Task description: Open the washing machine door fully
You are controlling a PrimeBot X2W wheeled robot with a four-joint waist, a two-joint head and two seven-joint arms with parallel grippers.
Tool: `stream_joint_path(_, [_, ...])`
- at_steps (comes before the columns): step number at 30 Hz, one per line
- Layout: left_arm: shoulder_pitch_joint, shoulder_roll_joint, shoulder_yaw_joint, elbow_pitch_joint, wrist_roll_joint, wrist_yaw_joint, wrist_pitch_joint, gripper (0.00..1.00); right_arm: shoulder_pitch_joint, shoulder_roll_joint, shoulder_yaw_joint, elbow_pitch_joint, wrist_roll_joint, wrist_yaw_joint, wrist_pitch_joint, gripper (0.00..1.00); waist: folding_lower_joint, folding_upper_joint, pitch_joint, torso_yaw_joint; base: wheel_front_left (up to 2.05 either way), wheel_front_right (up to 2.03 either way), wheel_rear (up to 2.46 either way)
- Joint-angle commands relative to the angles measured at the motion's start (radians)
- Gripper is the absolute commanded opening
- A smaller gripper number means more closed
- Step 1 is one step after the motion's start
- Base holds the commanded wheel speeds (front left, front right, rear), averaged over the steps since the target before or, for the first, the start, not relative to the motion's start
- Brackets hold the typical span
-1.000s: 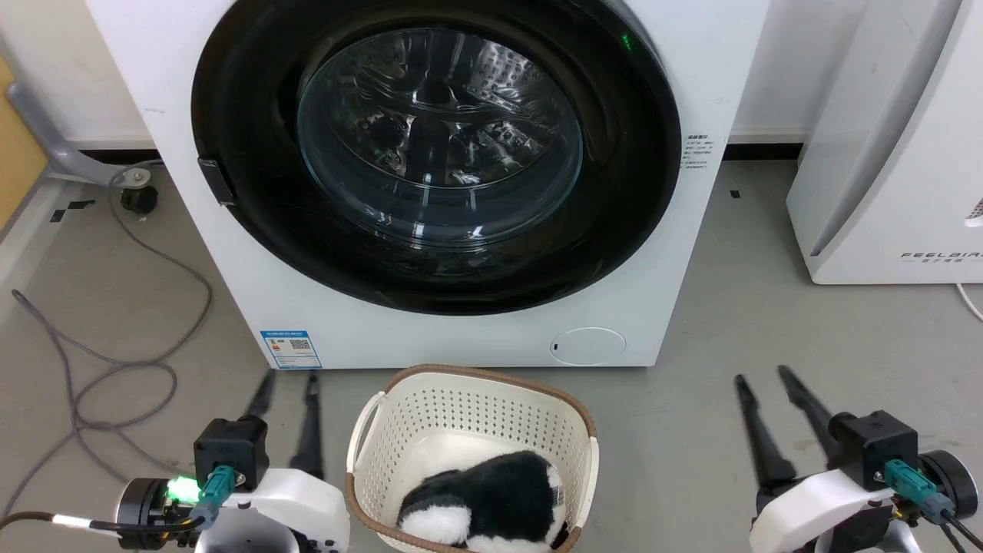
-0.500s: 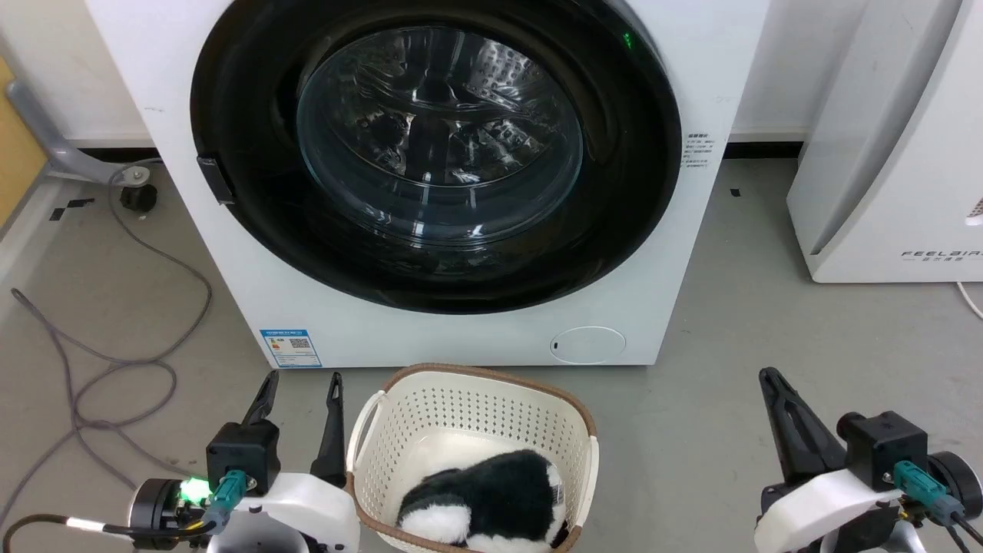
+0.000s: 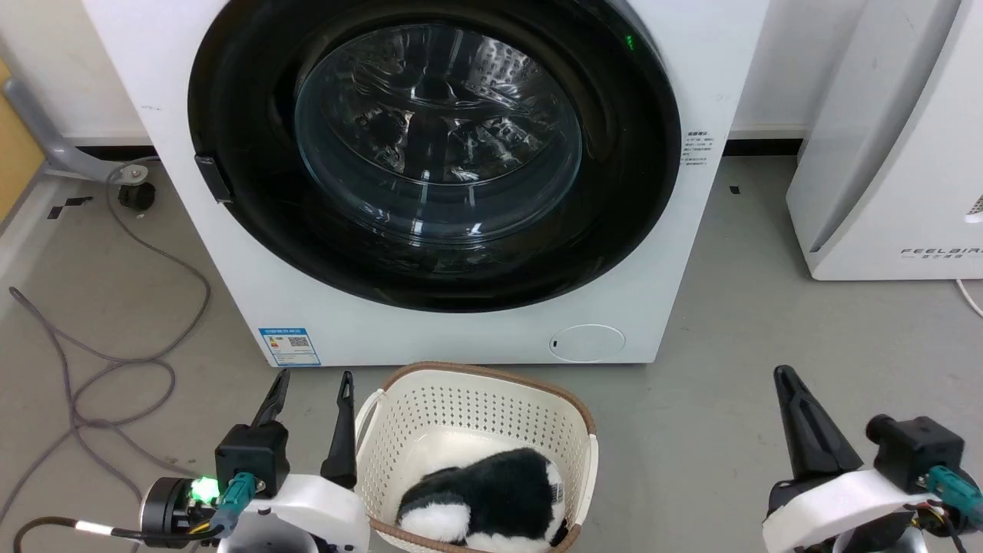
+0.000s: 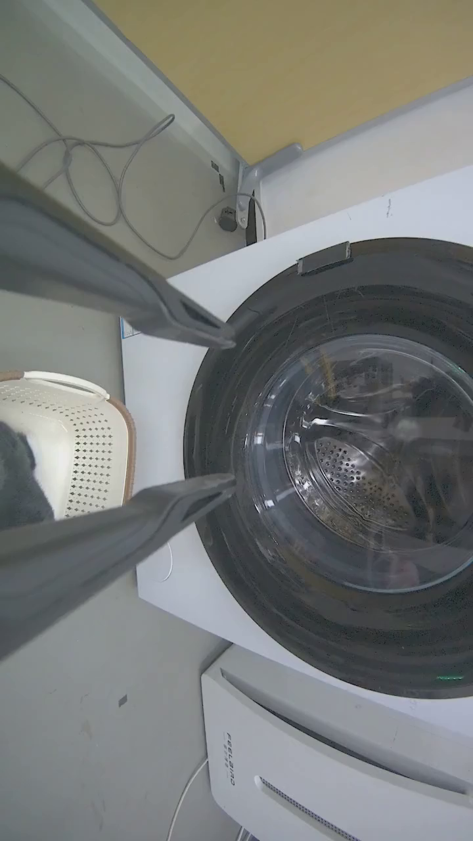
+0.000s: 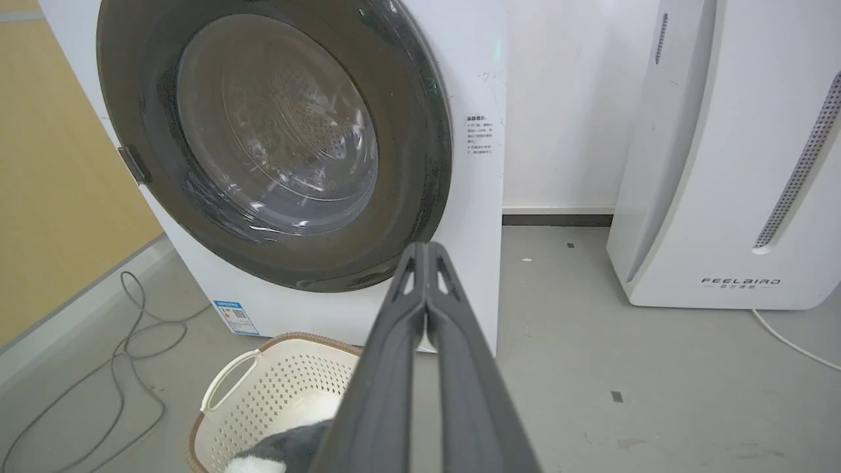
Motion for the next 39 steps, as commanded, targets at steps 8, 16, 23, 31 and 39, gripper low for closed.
stream_joint_path(8, [-0.021, 0.0, -0.014, 0.011, -0.017, 0.013, -0.025, 1.0, -0.019, 0.0, -0.01, 0.039, 0.255, 0.0, -0.031, 0.0, 0.0, 0.0, 0.002, 0.0, 0.0, 0.0, 0.0])
stream_joint_path(16, [-0.028, 0.0, -0.024, 0.016, -0.026, 0.02, -0.042, 1.0, -0.076, 0.0, -0.053, 0.069, 0.395, 0.0, -0.049, 0.0, 0.0, 0.0, 0.009, -0.001, 0.0, 0.0, 0.0])
stream_joint_path(23, [-0.037, 0.0, -0.033, 0.017, -0.033, 0.024, -0.057, 1.0, -0.168, 0.0, -0.097, 0.133, 0.531, 0.0, -0.064, 0.0, 0.0, 0.0, 0.017, 0.0, 0.0, 0.0, 0.0])
stream_joint_path(31, [-0.05, 0.0, -0.045, 0.015, -0.046, 0.029, -0.073, 1.0, -0.322, -0.027, -0.144, 0.263, 0.686, 0.0, -0.068, 0.0, 0.0, 0.0, 0.035, 0.004, 0.0, 0.0, 0.0])
stream_joint_path(39, [-0.077, 0.0, -0.067, 0.004, -0.045, 0.026, -0.092, 1.0, -0.55, -0.108, -0.176, 0.443, 0.849, 0.0, -0.06, 0.0, 0.0, 0.0, 0.076, 0.02, 0.0, 0.0, 0.0])
